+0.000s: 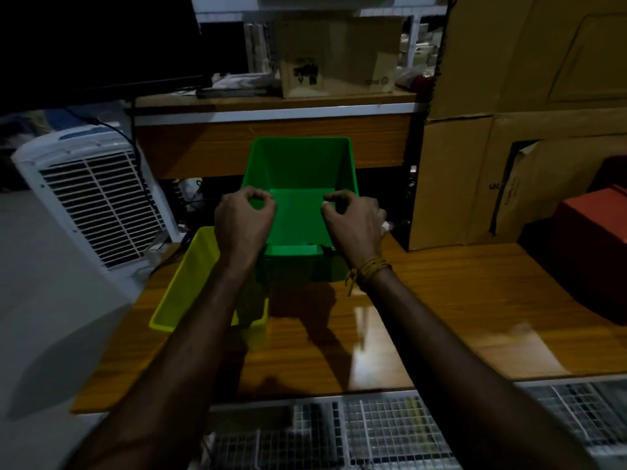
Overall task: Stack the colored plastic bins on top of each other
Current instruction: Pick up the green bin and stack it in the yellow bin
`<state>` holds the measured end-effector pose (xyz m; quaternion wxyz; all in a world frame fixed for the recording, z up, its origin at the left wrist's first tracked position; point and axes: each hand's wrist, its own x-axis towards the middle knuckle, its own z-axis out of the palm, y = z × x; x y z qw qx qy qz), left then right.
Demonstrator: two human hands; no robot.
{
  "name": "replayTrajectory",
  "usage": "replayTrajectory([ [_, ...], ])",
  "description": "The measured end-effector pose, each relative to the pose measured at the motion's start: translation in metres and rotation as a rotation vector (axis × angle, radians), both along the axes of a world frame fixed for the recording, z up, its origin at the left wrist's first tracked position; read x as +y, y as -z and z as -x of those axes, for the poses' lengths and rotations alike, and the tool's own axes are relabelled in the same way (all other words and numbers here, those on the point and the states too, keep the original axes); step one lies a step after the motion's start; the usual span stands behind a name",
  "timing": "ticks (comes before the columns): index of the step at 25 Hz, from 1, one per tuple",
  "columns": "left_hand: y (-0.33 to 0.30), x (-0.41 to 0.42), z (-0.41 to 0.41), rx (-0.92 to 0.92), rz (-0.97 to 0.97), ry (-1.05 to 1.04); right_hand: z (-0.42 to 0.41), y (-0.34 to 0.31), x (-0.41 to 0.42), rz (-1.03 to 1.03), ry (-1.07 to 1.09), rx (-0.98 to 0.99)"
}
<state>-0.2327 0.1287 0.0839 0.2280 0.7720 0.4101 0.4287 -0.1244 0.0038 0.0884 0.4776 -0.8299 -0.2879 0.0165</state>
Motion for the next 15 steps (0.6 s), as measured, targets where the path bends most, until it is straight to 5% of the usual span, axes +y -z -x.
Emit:
replayTrajectory([
  [15,0.025,0.087,0.130,0.059,0.022,-0.125,0.115,0.026,0.097,0.071,-0.167,0.095],
])
